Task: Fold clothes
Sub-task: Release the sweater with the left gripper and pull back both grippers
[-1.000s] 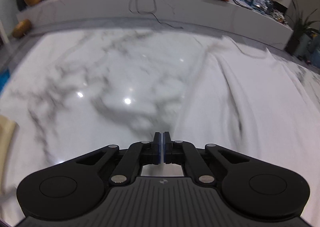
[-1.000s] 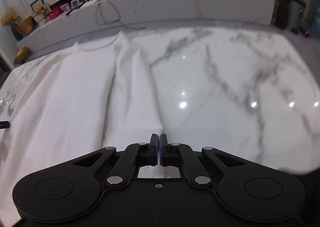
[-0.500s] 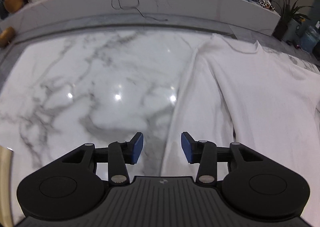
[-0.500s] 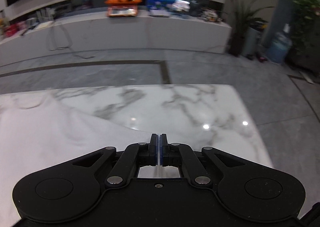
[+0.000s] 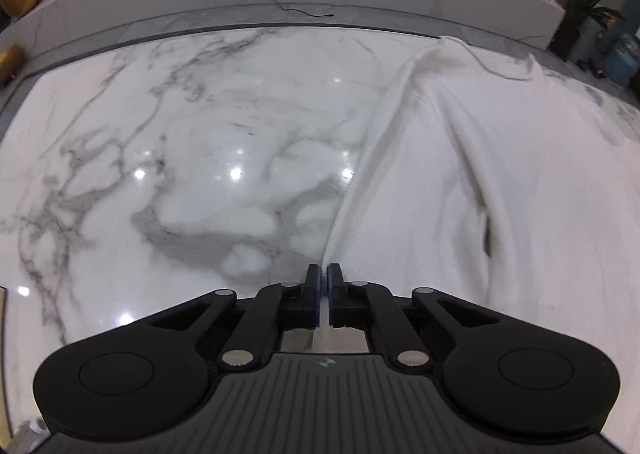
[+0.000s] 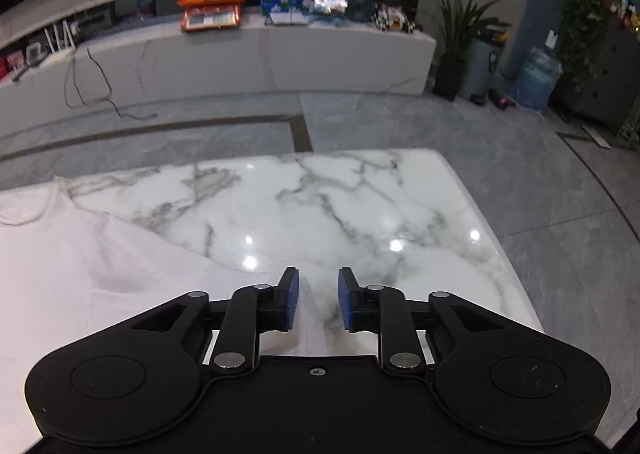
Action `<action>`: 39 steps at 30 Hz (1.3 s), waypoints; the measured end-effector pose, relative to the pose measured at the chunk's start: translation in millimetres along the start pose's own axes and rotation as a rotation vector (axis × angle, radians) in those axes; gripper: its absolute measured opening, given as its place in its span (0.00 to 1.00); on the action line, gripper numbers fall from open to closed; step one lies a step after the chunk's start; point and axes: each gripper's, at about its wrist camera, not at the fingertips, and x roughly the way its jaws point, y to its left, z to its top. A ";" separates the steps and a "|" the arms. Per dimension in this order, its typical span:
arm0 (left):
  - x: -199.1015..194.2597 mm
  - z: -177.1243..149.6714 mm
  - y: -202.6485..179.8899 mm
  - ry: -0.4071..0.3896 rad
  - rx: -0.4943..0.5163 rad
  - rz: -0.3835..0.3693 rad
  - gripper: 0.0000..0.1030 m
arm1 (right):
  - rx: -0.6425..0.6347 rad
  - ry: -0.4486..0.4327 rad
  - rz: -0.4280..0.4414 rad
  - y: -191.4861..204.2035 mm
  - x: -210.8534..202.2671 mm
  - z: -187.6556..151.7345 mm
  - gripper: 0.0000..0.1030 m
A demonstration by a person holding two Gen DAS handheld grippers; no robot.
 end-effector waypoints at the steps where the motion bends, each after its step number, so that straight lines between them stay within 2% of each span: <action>1: -1.6 4.0 0.8 -0.010 0.011 0.032 0.02 | -0.016 -0.001 0.011 2.7 -3.5 -2.0 0.24; 5: -8.9 25.6 17.5 -0.035 -0.006 0.116 0.02 | -0.092 0.001 0.058 15.8 -15.3 -9.5 0.24; 9: -12.1 52.0 37.0 -0.053 -0.026 0.182 0.02 | -0.132 0.018 0.093 23.6 -10.4 -11.9 0.24; 15: 7.1 83.0 54.0 -0.020 -0.017 0.258 0.02 | -0.044 0.038 0.135 14.8 13.4 -2.2 0.24; 22: 42.0 85.7 64.8 0.033 -0.010 0.306 0.02 | -0.015 0.090 0.136 13.9 42.6 0.4 0.24; 24: 48.6 83.1 65.5 0.044 -0.002 0.316 0.02 | -0.028 0.109 0.112 13.8 51.1 -3.3 0.24; 27: 50.6 80.2 65.7 0.030 0.014 0.332 0.02 | -0.013 0.083 0.100 9.5 53.8 -5.0 0.25; 30: 50.0 81.0 65.2 0.025 0.018 0.351 0.07 | 0.000 0.084 0.070 4.4 56.8 -0.3 0.25; 33: 44.5 80.4 67.3 0.010 0.000 0.338 0.22 | 0.034 0.093 0.050 1.9 53.8 2.5 0.25; 35: 30.9 76.0 66.3 -0.020 -0.018 0.329 0.38 | 0.056 0.073 0.078 1.7 44.0 1.8 0.25; 37: 17.4 71.1 62.0 -0.049 -0.037 0.321 0.45 | 0.054 0.064 0.106 5.9 29.4 -1.1 0.25; 39: 4.3 62.9 56.5 -0.068 -0.054 0.287 0.45 | 0.043 0.053 0.137 12.7 11.9 -6.5 0.25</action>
